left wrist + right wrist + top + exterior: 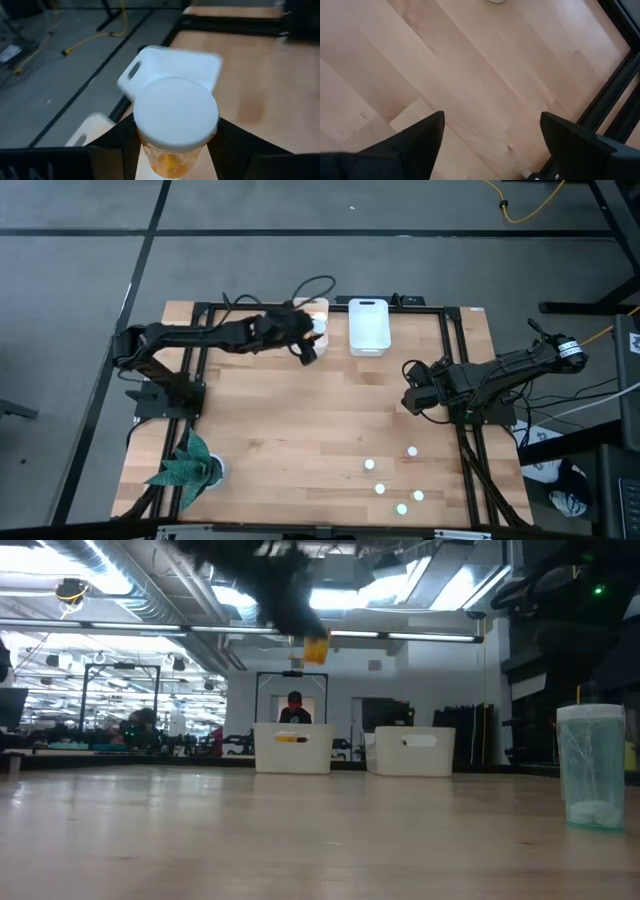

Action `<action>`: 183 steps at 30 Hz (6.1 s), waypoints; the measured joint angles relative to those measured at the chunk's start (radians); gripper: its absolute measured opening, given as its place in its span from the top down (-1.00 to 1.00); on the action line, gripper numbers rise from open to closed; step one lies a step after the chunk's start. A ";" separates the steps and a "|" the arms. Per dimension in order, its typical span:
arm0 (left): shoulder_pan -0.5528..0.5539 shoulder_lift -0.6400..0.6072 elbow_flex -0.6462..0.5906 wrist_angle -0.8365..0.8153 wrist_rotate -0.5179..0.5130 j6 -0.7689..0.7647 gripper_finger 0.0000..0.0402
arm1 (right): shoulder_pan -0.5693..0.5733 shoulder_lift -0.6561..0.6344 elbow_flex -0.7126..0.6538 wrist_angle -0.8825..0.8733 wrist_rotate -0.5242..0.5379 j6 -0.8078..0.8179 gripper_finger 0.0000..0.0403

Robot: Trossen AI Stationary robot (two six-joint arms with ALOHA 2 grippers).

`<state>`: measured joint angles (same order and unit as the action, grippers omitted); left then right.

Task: Pick and place medicine bottles into bin by pill shape (circle, oval)
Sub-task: Put the orange capsule bottle into the left white bin, then put the pink tablet bottle into the right white bin

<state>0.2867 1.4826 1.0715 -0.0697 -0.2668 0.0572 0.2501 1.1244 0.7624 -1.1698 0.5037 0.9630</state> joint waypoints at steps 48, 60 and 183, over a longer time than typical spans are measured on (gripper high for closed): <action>0.215 0.375 -0.118 0.397 0.183 -0.085 -0.15 | 0.000 0.000 0.000 0.033 0.000 -0.024 -0.64; 0.215 0.369 -0.120 0.396 0.182 -0.078 -0.20 | 0.000 0.000 0.000 0.034 0.000 -0.024 -0.64; -0.130 -1.391 -1.063 0.098 0.206 -0.284 -0.18 | 0.363 0.000 0.213 -0.002 -0.386 0.088 -0.64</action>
<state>0.1570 0.0914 0.0082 0.0284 -0.0612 -0.2264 0.6129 1.1248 0.9752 -1.1721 0.1181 1.0506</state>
